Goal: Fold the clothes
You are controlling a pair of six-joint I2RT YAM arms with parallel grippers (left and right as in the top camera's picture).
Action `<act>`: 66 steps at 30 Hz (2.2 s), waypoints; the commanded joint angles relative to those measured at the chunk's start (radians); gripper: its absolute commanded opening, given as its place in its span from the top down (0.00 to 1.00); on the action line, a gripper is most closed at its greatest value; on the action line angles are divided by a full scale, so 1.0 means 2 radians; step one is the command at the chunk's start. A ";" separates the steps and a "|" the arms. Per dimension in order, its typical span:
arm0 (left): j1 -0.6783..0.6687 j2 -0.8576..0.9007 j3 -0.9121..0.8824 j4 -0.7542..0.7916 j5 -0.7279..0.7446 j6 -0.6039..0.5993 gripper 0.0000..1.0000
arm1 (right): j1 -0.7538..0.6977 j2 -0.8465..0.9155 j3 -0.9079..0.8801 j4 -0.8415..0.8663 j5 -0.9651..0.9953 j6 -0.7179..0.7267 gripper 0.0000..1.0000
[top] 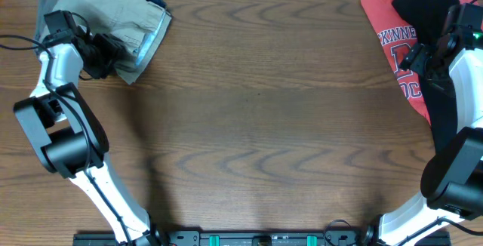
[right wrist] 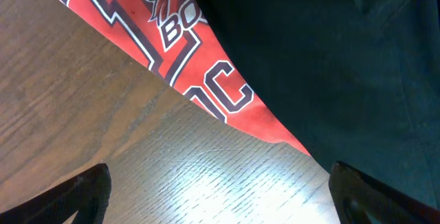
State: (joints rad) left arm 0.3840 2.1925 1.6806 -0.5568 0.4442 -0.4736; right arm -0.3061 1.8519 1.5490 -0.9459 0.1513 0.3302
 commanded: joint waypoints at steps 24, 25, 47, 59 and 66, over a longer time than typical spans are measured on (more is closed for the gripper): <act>-0.007 -0.115 0.014 0.125 -0.257 0.011 0.55 | -0.001 0.002 0.002 0.000 0.005 0.007 0.01; -0.006 -0.110 0.014 0.132 -0.262 0.018 0.55 | -0.001 0.002 0.002 0.000 0.005 0.007 0.01; 0.035 -0.019 0.014 0.164 -0.248 0.037 0.56 | -0.001 0.002 0.002 0.000 0.005 0.007 0.01; -0.012 -0.051 0.014 0.289 -0.236 -0.012 0.62 | -0.001 0.002 0.002 0.000 0.005 0.007 0.01; -0.029 0.011 0.014 0.380 -0.236 0.037 0.49 | -0.001 0.002 0.002 0.000 0.005 0.007 0.01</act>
State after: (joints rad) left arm 0.3225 2.1380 1.7031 0.1913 -0.0254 -0.4400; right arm -0.3061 1.8519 1.5490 -0.9459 0.1513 0.3302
